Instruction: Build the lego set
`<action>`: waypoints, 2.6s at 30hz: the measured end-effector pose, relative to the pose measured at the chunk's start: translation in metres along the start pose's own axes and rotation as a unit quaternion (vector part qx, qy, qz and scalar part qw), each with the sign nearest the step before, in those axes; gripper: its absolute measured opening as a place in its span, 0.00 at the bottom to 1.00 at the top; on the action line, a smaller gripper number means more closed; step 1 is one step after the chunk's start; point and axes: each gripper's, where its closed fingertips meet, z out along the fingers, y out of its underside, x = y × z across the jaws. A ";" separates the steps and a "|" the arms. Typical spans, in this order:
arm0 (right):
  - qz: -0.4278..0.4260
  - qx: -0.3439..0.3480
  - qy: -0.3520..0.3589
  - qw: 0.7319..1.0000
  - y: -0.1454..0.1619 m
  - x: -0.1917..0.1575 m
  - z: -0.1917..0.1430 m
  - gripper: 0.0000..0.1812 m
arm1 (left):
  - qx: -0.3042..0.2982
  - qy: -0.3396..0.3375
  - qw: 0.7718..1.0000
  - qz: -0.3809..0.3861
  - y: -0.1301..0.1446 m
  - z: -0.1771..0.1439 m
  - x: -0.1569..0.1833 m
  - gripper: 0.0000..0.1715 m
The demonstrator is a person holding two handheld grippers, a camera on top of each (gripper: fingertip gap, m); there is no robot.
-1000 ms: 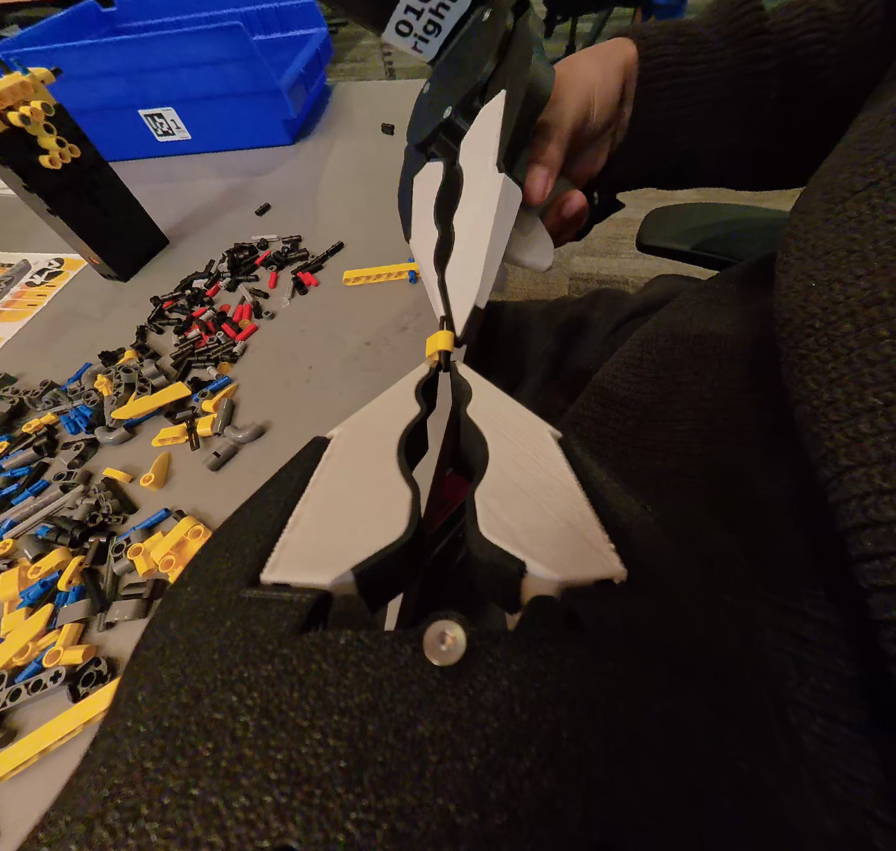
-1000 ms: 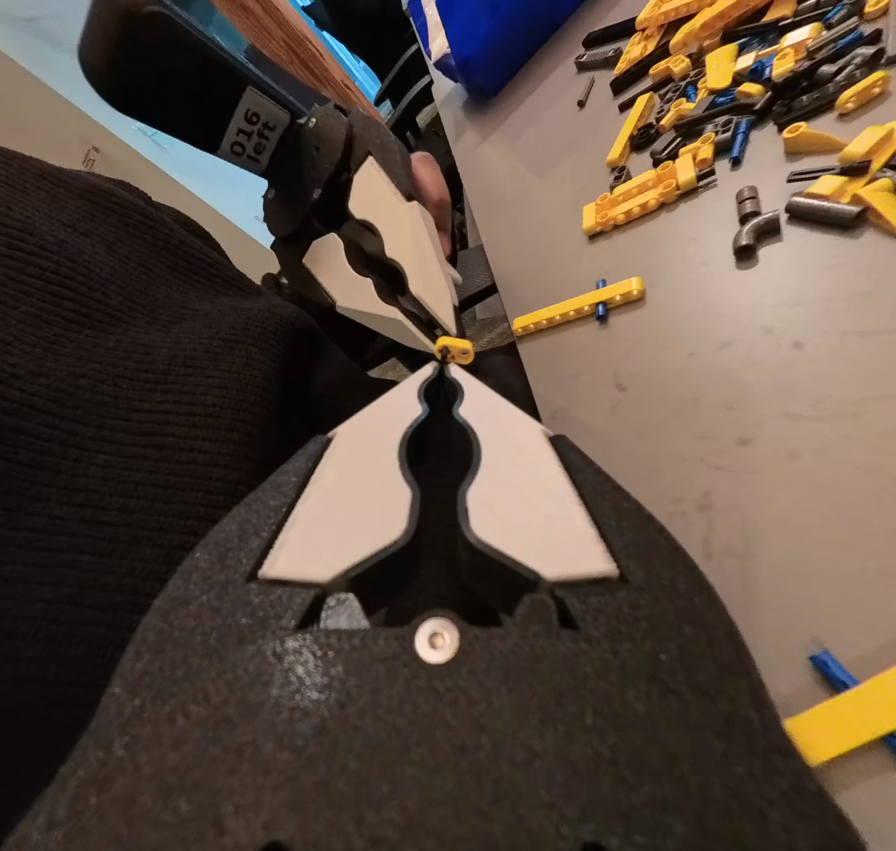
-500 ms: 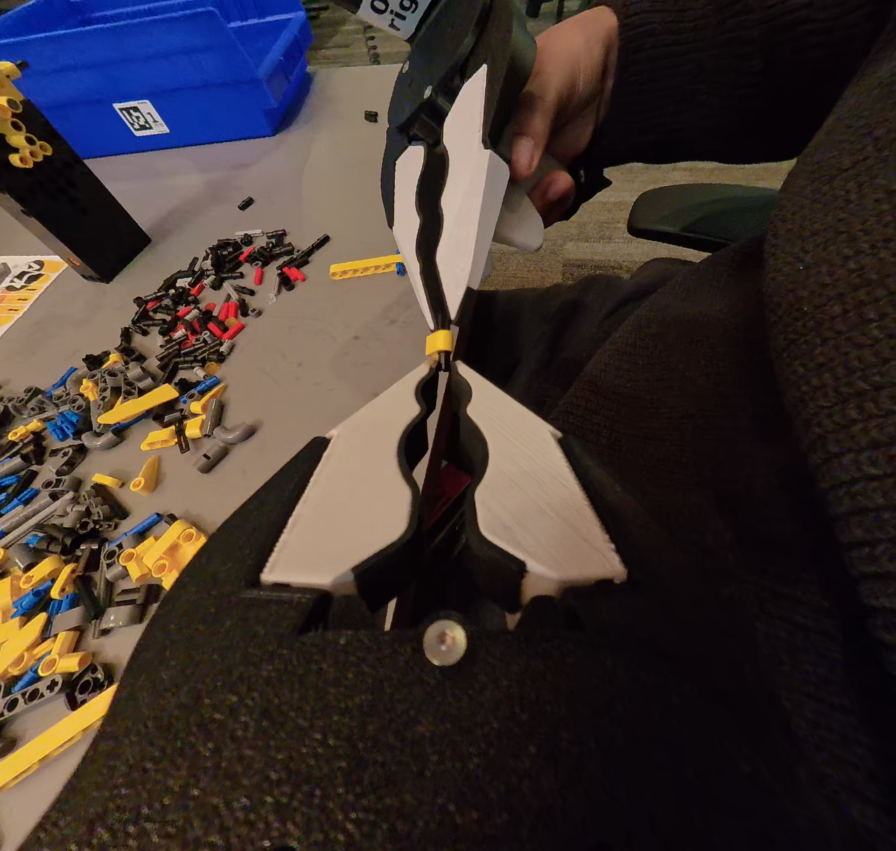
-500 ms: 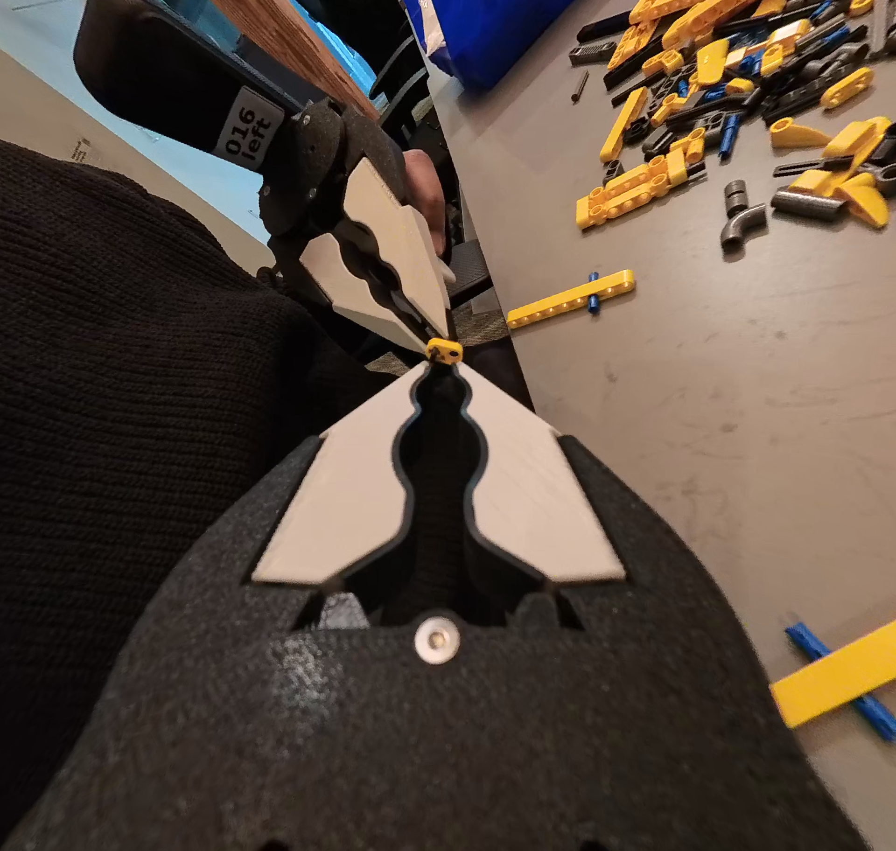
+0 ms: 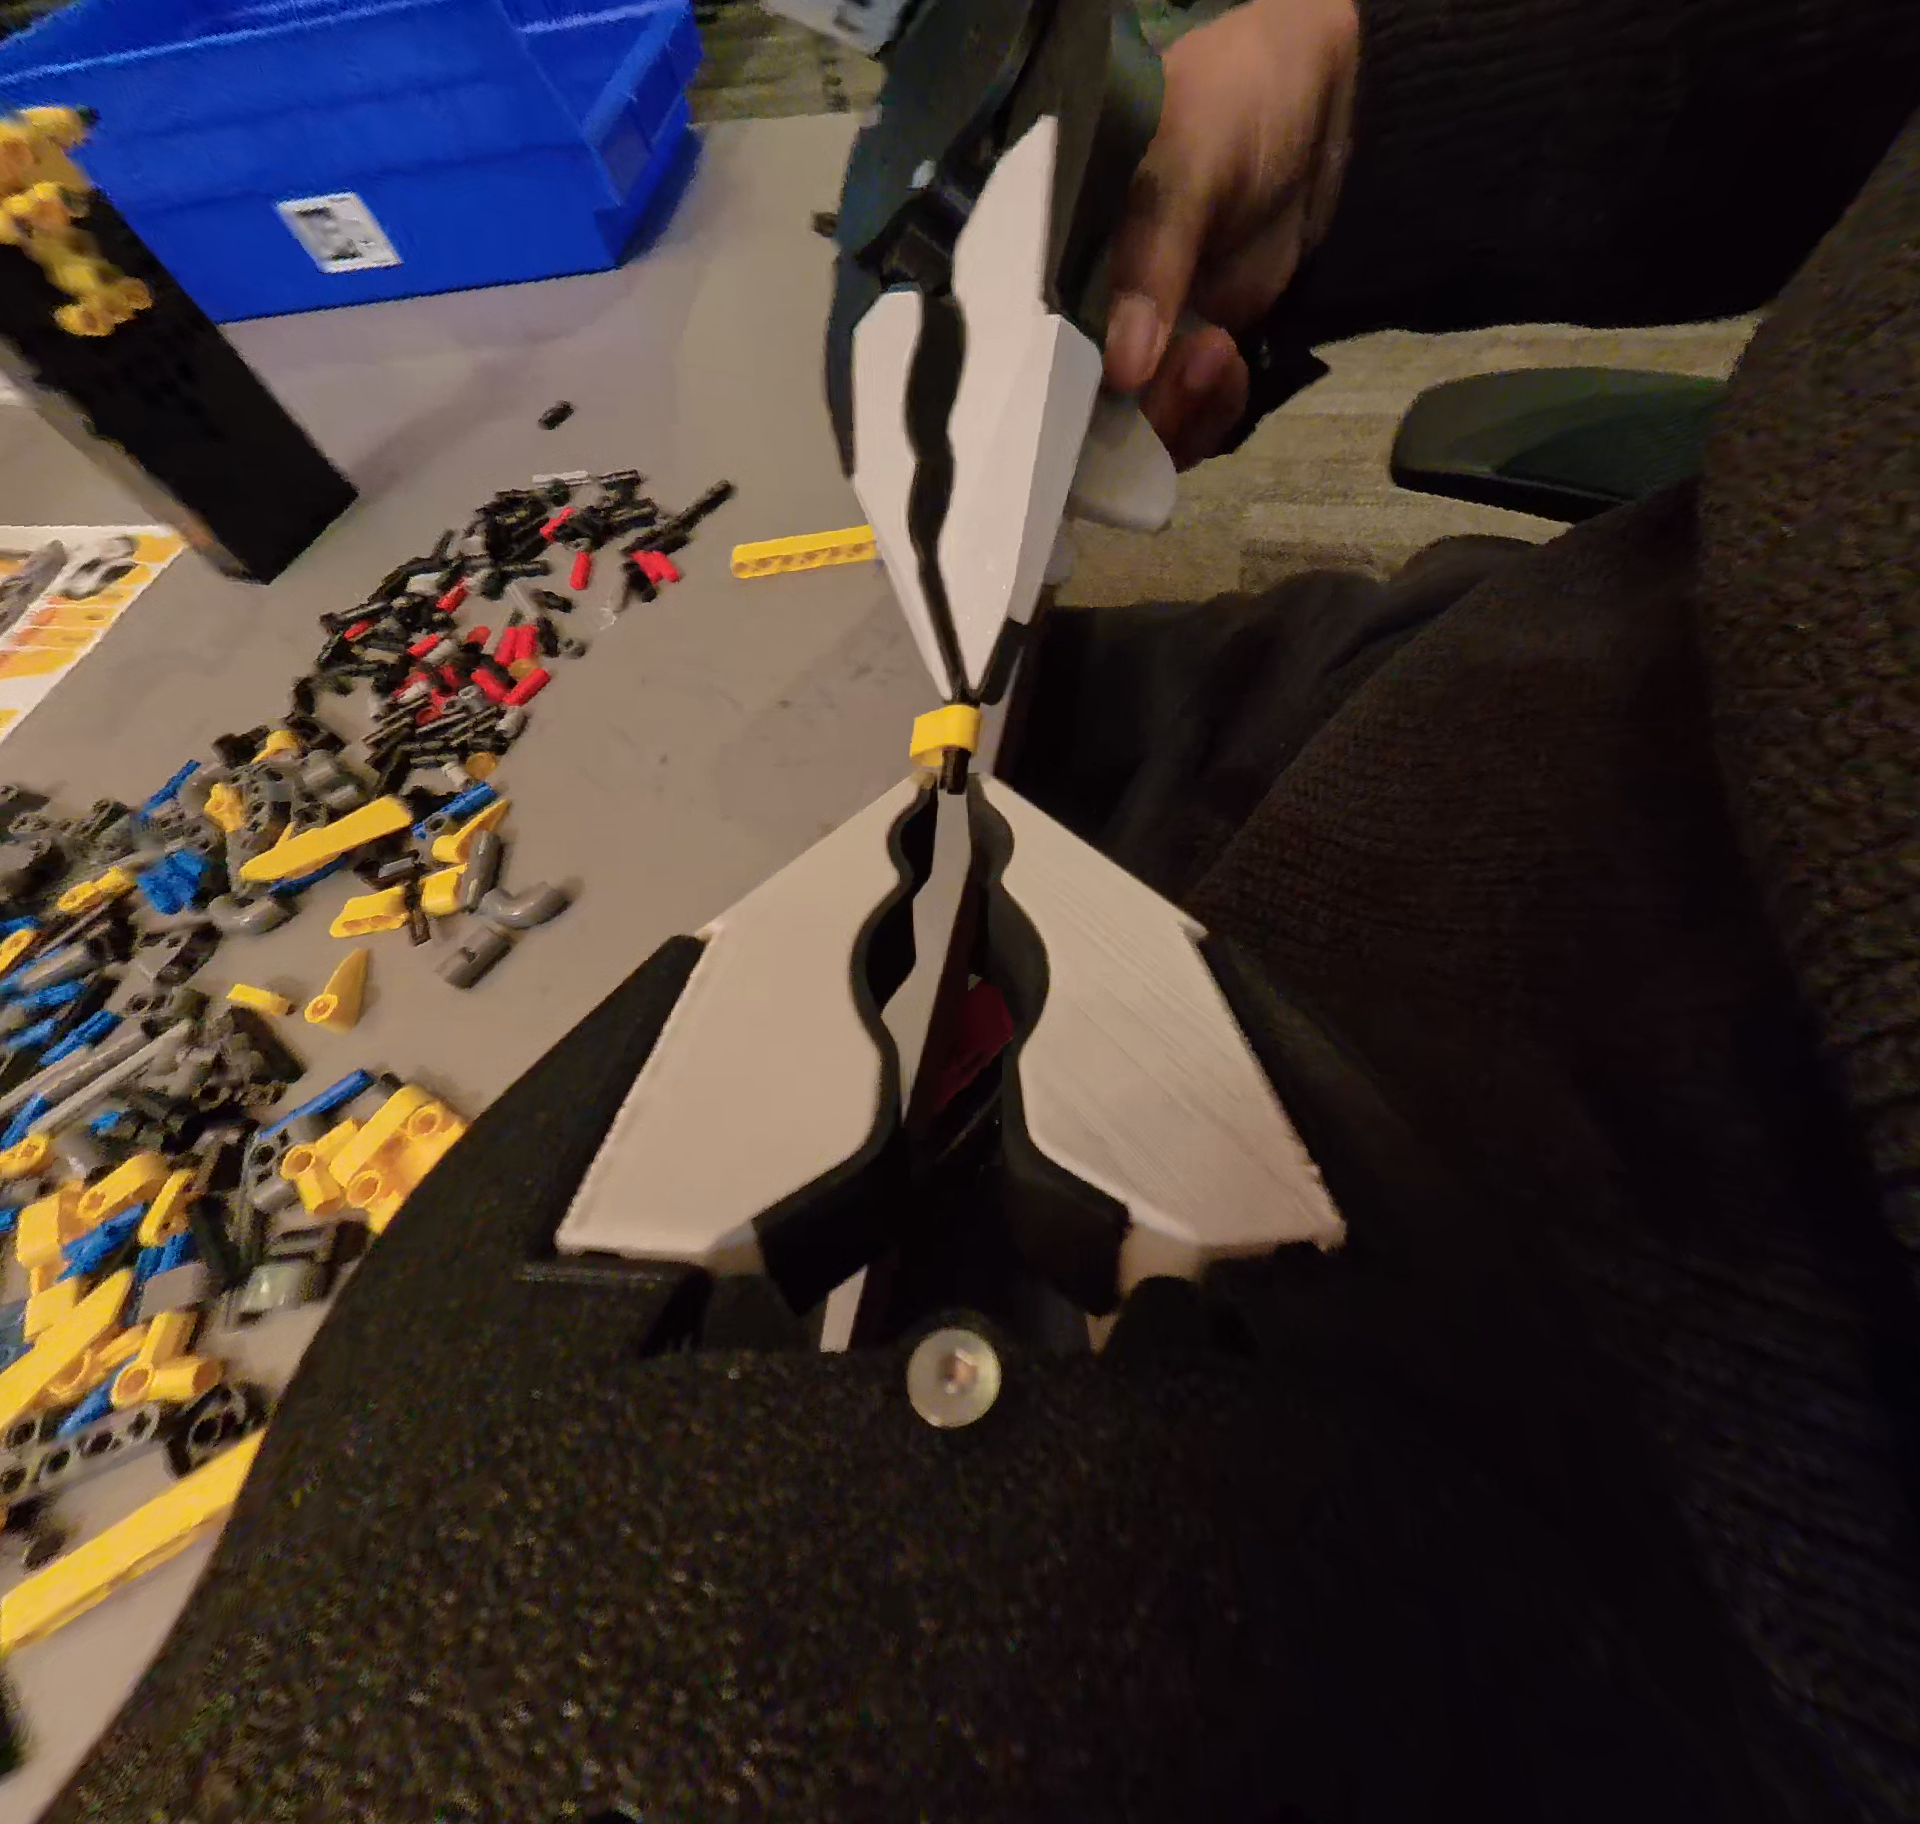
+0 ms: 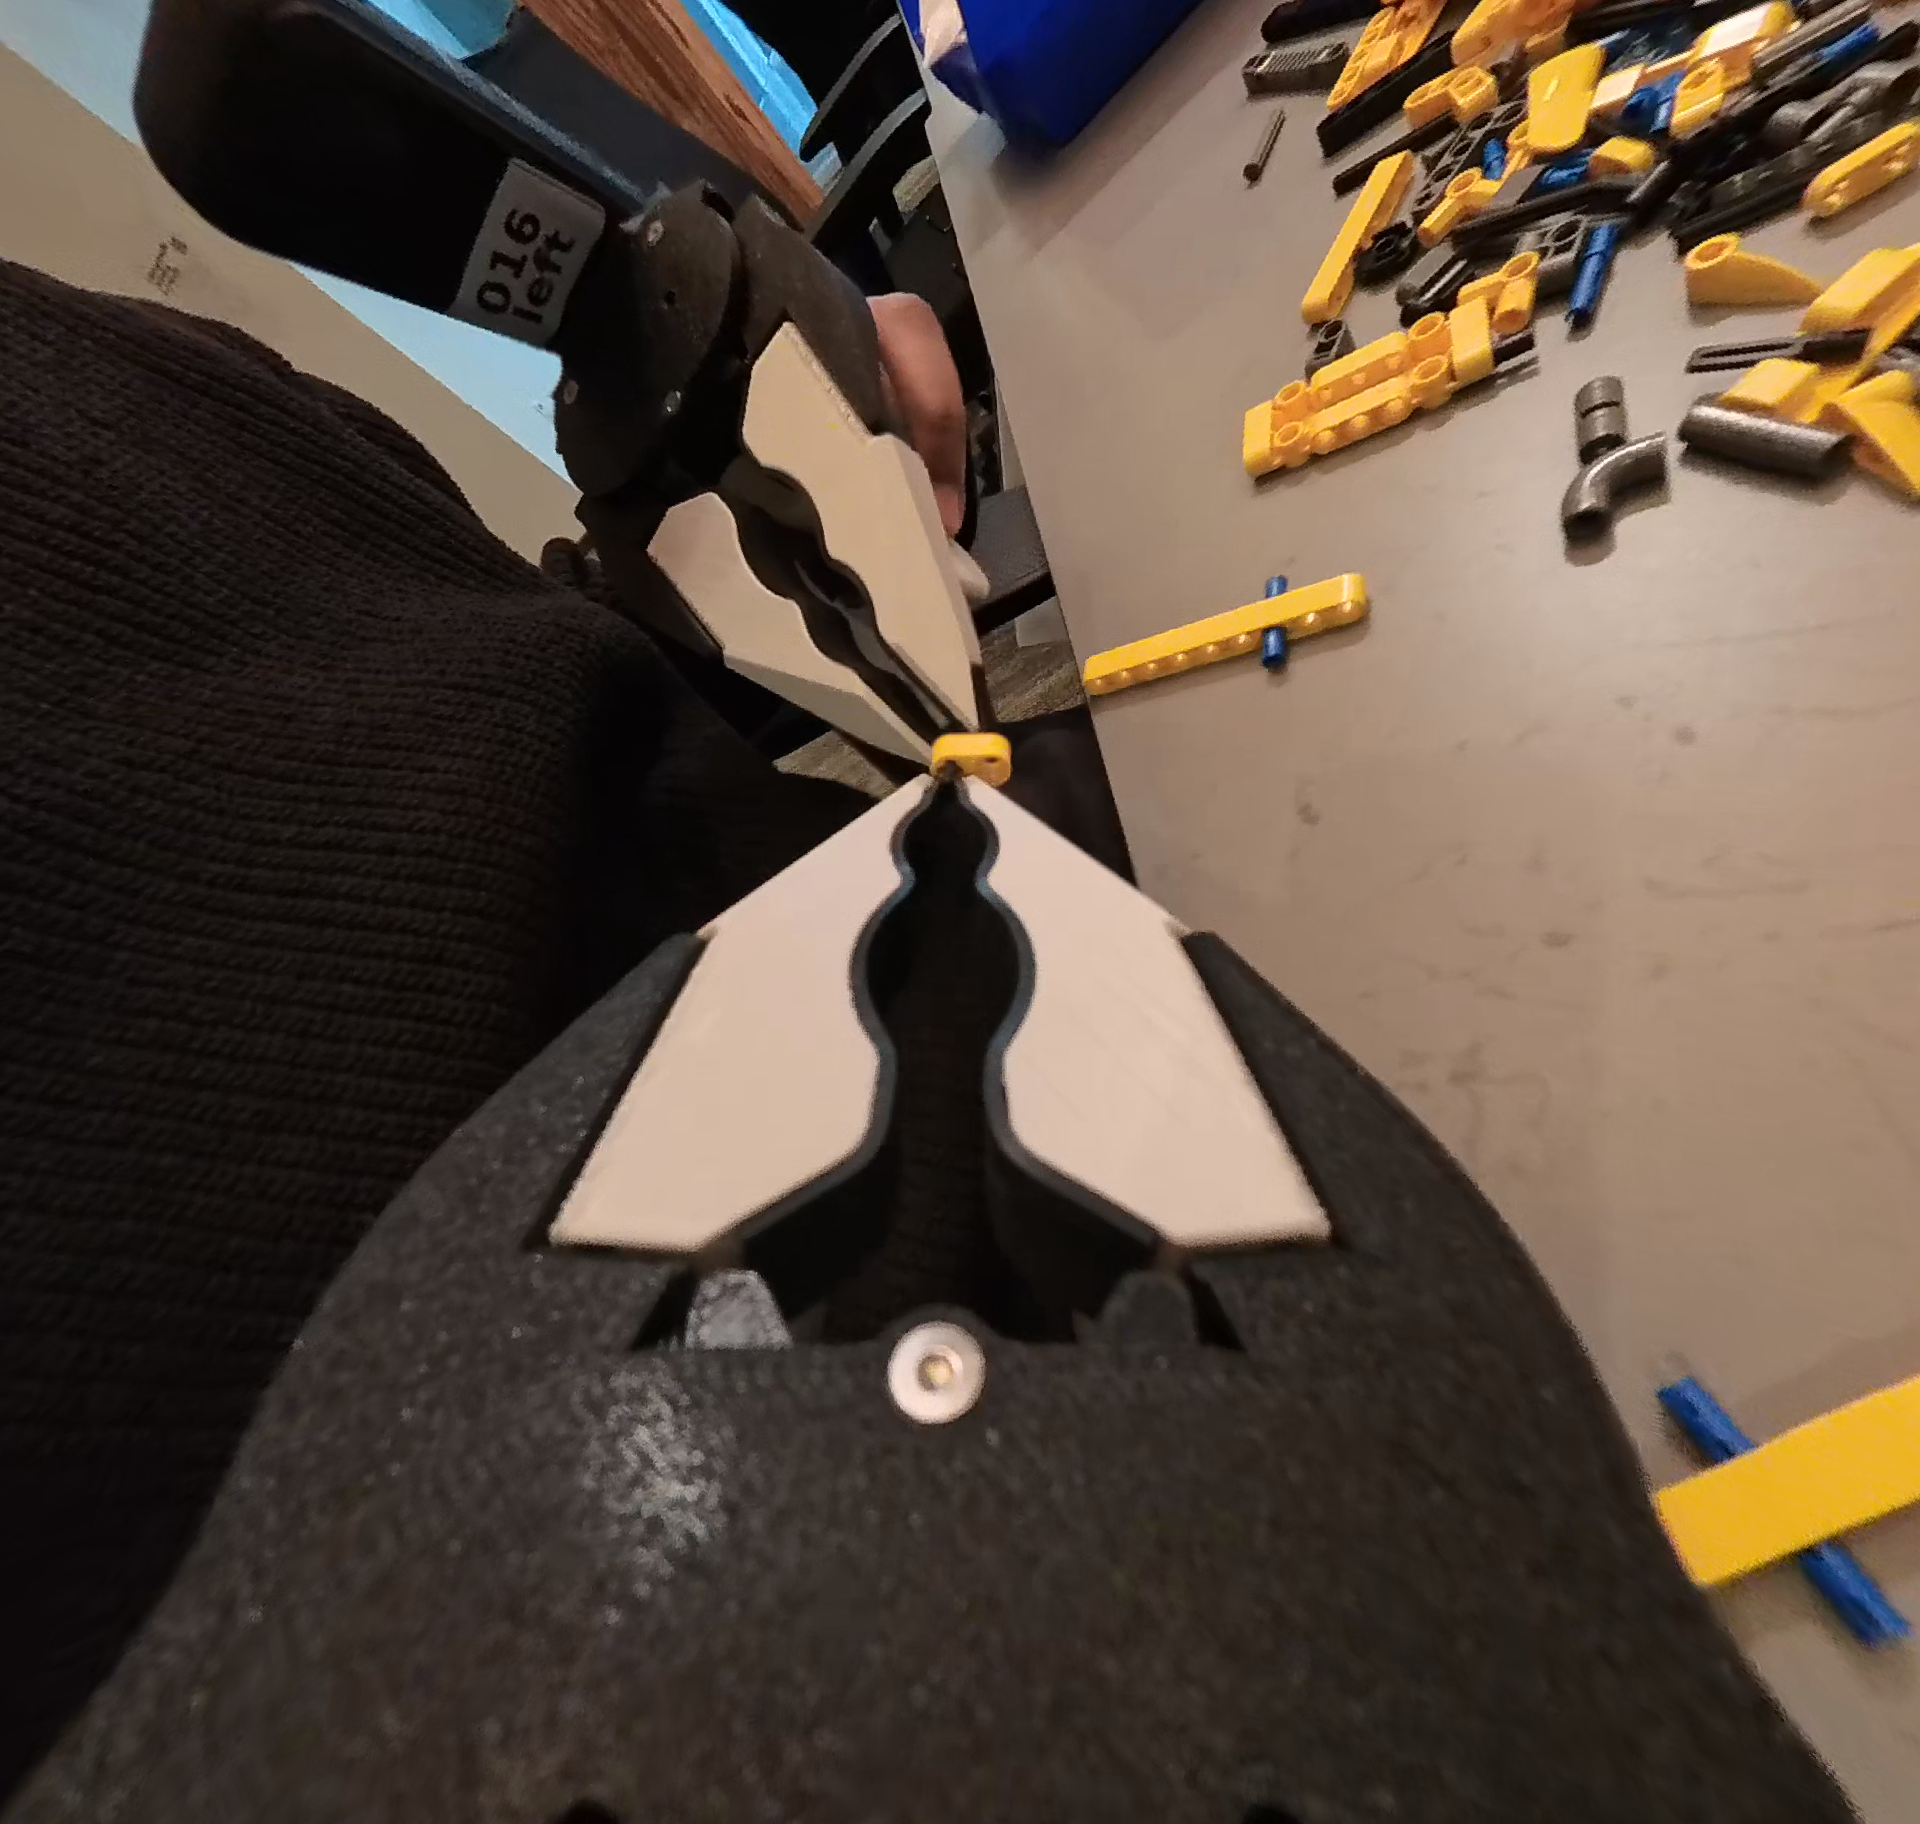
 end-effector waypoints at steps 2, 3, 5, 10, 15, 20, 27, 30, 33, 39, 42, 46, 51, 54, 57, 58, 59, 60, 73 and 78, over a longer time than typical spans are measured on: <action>-0.011 0.008 0.020 1.000 -0.005 0.005 -0.002 0.01 | -0.008 -0.041 0.998 -0.040 0.007 -0.004 -0.016 0.11; -0.023 0.010 0.038 0.999 -0.007 0.009 -0.002 0.01 | -0.023 -0.071 0.995 -0.069 0.015 -0.008 -0.028 0.14; -0.058 0.010 0.090 0.994 -0.010 0.019 -0.002 0.01 | -0.046 -0.107 0.982 -0.147 0.031 -0.016 -0.046 0.16; -0.165 -0.016 0.221 0.961 -0.012 0.044 0.012 0.01 | -0.064 -0.091 0.963 -0.246 0.041 -0.008 -0.047 0.16; -0.222 -0.072 0.298 0.926 0.002 0.065 0.028 0.01 | -0.130 -0.128 0.962 -0.203 0.059 -0.001 -0.048 0.16; -0.223 -0.080 0.295 0.926 0.008 0.063 0.034 0.01 | -0.131 -0.124 0.960 -0.213 0.062 -0.001 -0.049 0.11; -0.235 -0.073 0.302 0.921 0.006 0.065 0.036 0.01 | -0.115 -0.094 0.964 -0.220 0.059 0.001 -0.043 0.11; -0.235 -0.071 0.299 0.922 0.004 0.066 0.037 0.01 | -0.115 -0.090 0.965 -0.218 0.059 0.002 -0.043 0.09; -0.227 -0.069 0.295 0.926 0.004 0.067 0.037 0.01 | -0.113 -0.091 0.966 -0.216 0.059 0.001 -0.044 0.09; -0.233 -0.074 0.278 0.929 0.004 0.066 0.038 0.01 | -0.111 -0.088 0.968 -0.209 0.059 0.001 -0.044 0.08; -0.221 -0.079 0.262 0.936 0.004 0.066 0.037 0.01 | -0.111 -0.084 0.968 -0.210 0.059 0.001 -0.044 0.08; -0.235 -0.082 0.259 0.933 0.003 0.067 0.038 0.01 | -0.111 -0.082 0.968 -0.209 0.059 0.001 -0.045 0.08; -0.241 -0.090 0.250 0.933 0.004 0.066 0.038 0.01 | -0.111 -0.075 0.969 -0.207 0.059 0.000 -0.044 0.08; -0.232 -0.090 0.242 0.938 0.004 0.066 0.038 0.01 | -0.112 -0.074 0.969 -0.206 0.059 0.000 -0.043 0.08; -0.222 -0.087 0.236 0.942 0.004 0.066 0.038 0.01 | -0.113 -0.075 0.970 -0.204 0.060 0.000 -0.044 0.08; -0.217 -0.086 0.235 0.943 0.003 0.066 0.038 0.01 | -0.113 -0.075 0.969 -0.205 0.060 0.000 -0.044 0.08; -0.211 -0.087 0.235 0.945 0.003 0.066 0.038 0.01 | -0.113 -0.075 0.969 -0.205 0.060 0.000 -0.044 0.08; -0.203 -0.087 0.234 0.947 0.003 0.067 0.038 0.01 | -0.113 -0.075 0.970 -0.204 0.060 0.000 -0.044 0.08; -0.127 -0.124 0.194 0.965 0.004 0.066 0.038 0.01 | -0.093 -0.053 0.963 -0.246 0.057 -0.002 -0.045 0.07; -0.201 -0.160 0.242 0.936 0.004 0.068 0.040 0.01 | -0.078 -0.030 0.947 -0.311 0.056 -0.003 -0.047 0.07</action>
